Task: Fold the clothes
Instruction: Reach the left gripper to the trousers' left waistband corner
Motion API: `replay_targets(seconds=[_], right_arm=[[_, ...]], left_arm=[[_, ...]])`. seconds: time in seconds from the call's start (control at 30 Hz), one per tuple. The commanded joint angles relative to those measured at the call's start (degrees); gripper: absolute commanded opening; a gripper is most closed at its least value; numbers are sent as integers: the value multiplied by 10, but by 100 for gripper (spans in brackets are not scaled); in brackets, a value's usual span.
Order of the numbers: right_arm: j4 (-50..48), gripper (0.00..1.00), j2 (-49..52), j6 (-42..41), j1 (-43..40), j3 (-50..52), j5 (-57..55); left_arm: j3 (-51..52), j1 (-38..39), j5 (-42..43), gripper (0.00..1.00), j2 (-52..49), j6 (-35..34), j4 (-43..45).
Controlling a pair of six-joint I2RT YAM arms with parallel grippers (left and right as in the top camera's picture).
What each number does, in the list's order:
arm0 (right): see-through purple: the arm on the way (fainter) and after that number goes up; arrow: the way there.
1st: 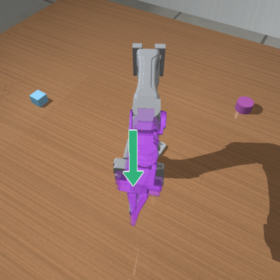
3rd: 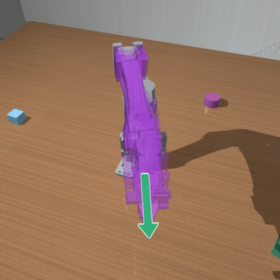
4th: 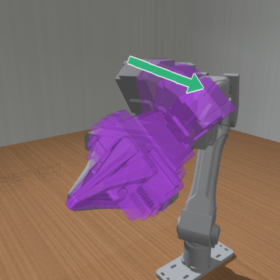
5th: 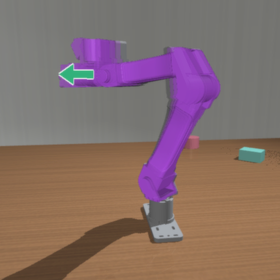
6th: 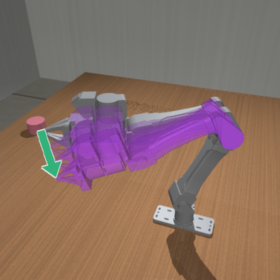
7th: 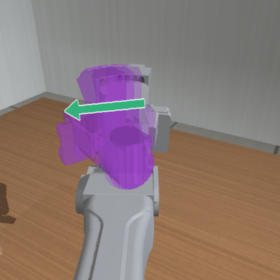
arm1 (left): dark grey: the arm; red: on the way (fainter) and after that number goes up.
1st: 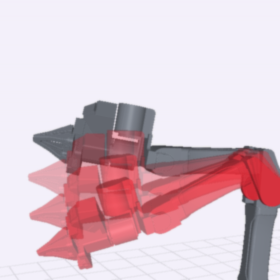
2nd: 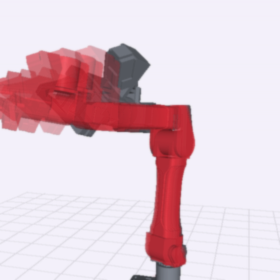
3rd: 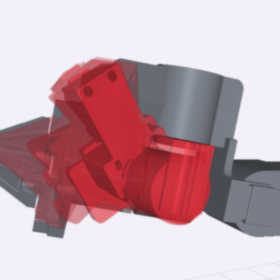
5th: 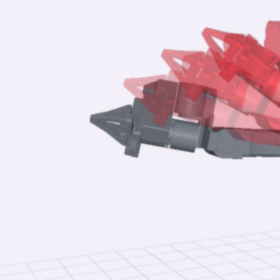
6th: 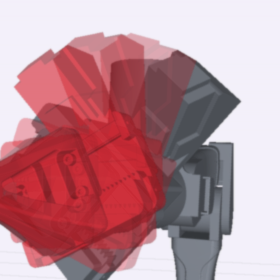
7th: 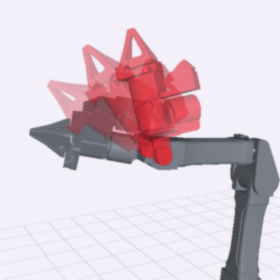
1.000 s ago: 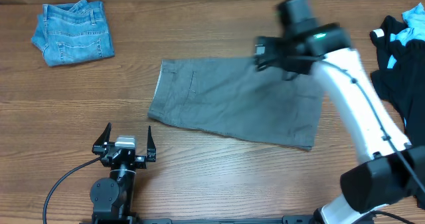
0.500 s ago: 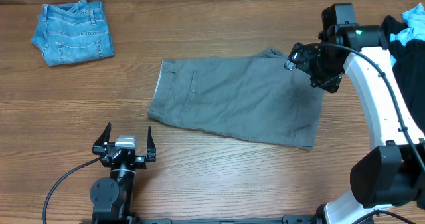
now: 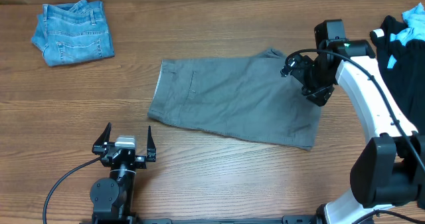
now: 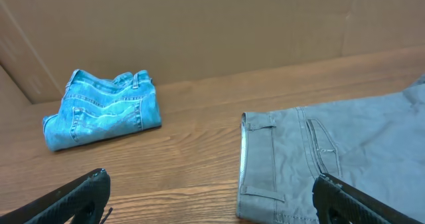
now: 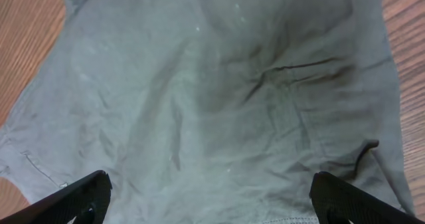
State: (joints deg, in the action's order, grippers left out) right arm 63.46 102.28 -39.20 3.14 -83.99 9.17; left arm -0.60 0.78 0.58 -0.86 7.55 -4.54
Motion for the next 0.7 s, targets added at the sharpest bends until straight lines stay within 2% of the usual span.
replay_targets(seconds=[0.0,0.37,0.67], right_arm=[[-4,100,-4,-11,2,4,-3],[-8,100,-4,-11,2,4,-1],[-8,100,-4,-11,2,4,-1]], left_arm=[[3,1,-6,100,6,8,1],[3,1,-6,100,6,8,1],[3,1,226,100,6,-112,43]])
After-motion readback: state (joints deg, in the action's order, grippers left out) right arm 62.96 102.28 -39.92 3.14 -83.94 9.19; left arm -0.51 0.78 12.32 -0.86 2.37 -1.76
